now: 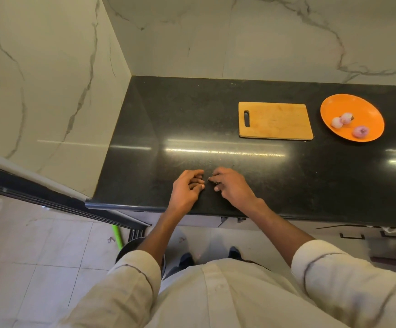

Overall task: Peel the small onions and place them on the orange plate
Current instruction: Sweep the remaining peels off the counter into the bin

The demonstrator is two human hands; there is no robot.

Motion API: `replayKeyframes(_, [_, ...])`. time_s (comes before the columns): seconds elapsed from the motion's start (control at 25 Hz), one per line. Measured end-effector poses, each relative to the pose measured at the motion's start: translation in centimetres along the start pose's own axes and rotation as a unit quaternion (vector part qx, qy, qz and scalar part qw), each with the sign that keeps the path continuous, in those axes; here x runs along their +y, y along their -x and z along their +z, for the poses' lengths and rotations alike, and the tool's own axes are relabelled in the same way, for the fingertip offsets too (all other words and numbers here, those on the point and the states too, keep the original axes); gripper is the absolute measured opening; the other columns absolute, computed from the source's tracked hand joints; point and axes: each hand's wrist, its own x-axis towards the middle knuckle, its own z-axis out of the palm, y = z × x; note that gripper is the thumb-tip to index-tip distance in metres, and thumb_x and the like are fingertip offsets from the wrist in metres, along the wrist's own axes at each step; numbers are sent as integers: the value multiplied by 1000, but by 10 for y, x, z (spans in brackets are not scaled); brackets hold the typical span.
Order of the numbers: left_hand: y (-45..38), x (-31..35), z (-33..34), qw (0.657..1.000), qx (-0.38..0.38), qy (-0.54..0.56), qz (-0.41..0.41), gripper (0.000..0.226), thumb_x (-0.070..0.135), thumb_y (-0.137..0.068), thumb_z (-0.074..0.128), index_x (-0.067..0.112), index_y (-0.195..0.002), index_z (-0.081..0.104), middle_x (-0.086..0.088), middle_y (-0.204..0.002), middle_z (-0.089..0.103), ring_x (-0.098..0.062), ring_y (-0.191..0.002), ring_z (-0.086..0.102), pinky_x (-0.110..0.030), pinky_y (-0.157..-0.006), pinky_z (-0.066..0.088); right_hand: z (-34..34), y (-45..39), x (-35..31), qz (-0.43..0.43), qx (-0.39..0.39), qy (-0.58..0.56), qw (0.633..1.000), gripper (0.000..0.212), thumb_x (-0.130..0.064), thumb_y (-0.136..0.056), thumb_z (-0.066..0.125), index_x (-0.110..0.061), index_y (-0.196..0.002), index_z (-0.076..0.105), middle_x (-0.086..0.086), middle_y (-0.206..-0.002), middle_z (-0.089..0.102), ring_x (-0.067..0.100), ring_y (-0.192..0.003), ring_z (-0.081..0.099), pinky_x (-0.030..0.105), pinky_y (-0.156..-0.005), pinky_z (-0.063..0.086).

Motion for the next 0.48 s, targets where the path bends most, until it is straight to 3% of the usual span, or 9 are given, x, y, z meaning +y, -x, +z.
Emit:
replayKeyframes(0.12, [-1, -2, -2, 1000, -9, 11, 4, 42, -3, -96, 73, 13, -135, 69, 2, -123, 67, -9, -110, 70, -27, -103, 58, 9, 8, 4, -8, 69, 43, 997, 30, 3, -90, 72, -10, -115, 81, 4, -114, 72, 26, -104, 67, 37, -93, 56])
replayKeyframes(0.28, [0, 0, -8, 1000, -16, 14, 7, 36, 1, -99, 71, 12, -134, 71, -2, -123, 67, -9, -111, 68, -18, -99, 55, 25, 22, -15, 69, 128, 71, 987, 22, 1, -89, 72, -9, -107, 80, 8, -105, 70, 27, -95, 67, 37, -83, 56])
replayKeyframes(0.48, [7, 0, -8, 1000, -24, 1, 8, 35, 3, -101, 69, 13, -134, 70, 0, -125, 67, -8, -112, 68, -23, -103, 56, 24, 25, -40, 176, 128, -5, 976, 19, -12, -98, 68, -12, -111, 82, 6, -111, 75, 23, -100, 70, 33, -91, 56])
